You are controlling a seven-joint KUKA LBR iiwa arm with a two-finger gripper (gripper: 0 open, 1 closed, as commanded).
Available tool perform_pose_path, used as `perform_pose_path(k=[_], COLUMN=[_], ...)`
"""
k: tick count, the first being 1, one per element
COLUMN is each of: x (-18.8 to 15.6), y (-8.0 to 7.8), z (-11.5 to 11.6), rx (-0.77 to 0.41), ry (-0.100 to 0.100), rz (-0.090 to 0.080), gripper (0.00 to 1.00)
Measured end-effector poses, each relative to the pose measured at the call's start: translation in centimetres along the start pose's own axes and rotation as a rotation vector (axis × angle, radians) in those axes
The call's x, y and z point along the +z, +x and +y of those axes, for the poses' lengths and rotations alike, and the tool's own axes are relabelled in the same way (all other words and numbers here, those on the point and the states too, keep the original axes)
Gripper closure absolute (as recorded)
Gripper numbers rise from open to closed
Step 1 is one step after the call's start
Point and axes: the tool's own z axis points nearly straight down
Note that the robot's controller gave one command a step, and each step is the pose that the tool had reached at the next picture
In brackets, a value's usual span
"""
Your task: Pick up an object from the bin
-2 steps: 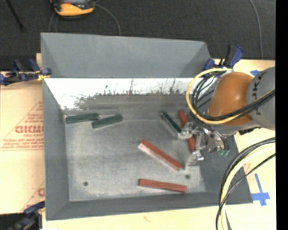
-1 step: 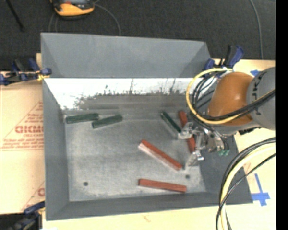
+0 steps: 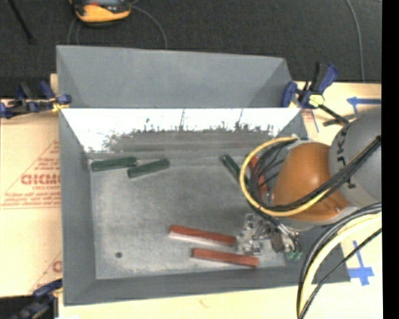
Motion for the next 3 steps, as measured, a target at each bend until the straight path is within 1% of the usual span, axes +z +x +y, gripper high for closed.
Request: perform_pose_path(k=[1,2,3], x=[0.0,0.0,0.0], y=[-0.9,-0.8,-2.1], z=[0.4,0.4,5.4], rx=[0.0,-0.002,-0.032], ry=[-0.001,-0.001,-0.004], rz=[-0.037,-0.037,0.009], gripper=[0.0,0.0,1.0])
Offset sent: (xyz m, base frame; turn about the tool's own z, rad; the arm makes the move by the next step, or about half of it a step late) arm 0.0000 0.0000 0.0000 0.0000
